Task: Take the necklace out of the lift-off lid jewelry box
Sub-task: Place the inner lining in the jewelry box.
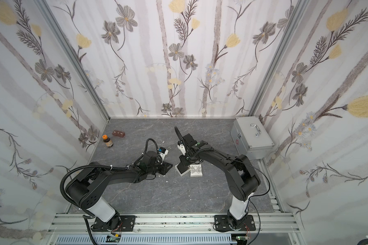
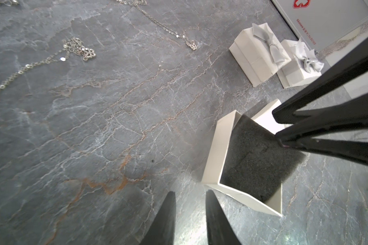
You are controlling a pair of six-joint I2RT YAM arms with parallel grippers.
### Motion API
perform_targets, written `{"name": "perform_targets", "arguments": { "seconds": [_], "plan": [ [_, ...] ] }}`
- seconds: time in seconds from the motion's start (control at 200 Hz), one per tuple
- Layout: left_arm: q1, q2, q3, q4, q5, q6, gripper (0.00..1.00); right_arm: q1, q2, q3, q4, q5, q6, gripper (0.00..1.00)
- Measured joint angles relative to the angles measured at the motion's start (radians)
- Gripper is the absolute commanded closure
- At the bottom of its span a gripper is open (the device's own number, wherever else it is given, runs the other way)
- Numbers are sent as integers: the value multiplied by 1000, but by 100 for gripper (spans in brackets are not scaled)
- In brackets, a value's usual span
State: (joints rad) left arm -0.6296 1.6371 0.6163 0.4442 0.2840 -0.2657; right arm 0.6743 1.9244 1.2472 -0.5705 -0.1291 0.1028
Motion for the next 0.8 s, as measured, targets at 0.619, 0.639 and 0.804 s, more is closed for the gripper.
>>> {"name": "perform_targets", "arguments": {
  "seconds": [0.619,0.639,0.804],
  "plan": [
    [0,-133,-16,-74,-63,53,72,12,95,-19,37,20,36,92],
    [0,-137,-18,-76,-65,53,72,12,96,-19,39,24,35,92],
    [0,-160,-27,-85,-80,61,72,14,91,-19,50,39,42,83]
  ]
}}
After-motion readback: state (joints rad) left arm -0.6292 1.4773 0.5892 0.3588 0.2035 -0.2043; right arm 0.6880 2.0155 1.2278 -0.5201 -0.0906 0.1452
